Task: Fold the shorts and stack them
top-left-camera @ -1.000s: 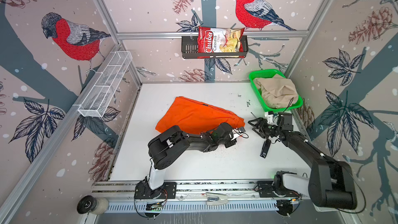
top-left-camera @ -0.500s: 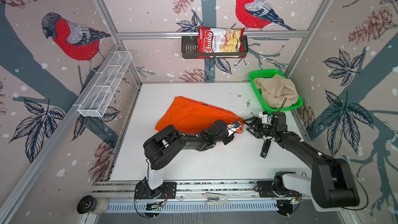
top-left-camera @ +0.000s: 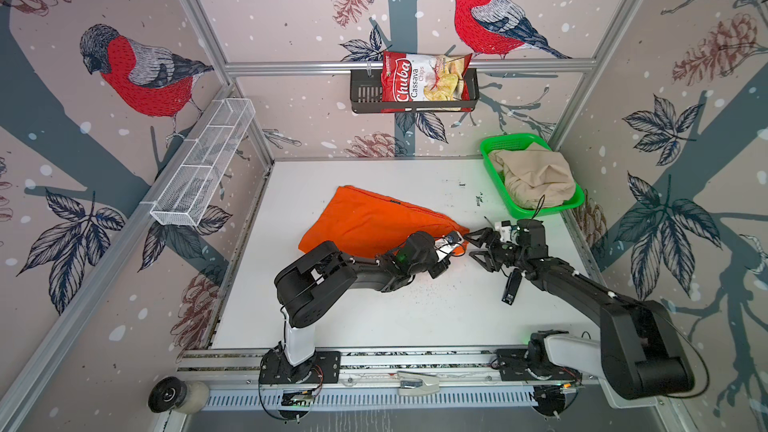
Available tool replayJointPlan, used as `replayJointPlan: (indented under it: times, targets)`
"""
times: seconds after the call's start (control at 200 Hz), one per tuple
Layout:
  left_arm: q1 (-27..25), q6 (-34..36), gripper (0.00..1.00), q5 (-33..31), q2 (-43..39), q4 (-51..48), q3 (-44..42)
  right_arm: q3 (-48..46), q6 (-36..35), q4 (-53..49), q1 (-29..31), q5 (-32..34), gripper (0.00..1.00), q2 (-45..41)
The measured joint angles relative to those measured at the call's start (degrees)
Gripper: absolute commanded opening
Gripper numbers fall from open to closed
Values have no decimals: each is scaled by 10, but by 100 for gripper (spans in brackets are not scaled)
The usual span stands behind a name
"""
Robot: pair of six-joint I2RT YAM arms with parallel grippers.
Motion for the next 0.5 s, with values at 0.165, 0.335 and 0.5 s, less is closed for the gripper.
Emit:
replayJointPlan:
  times: [0.165, 0.335, 0.5]
  targets:
    - [1, 0, 4, 3, 0, 8, 0, -13, 43, 25, 12, 0, 85, 19]
    - [2, 0, 4, 8, 1, 9, -1, -26, 73, 55, 16, 5, 86, 33]
    - [2, 0, 5, 13, 1, 11, -1, -31, 104, 114, 17, 6, 85, 75]
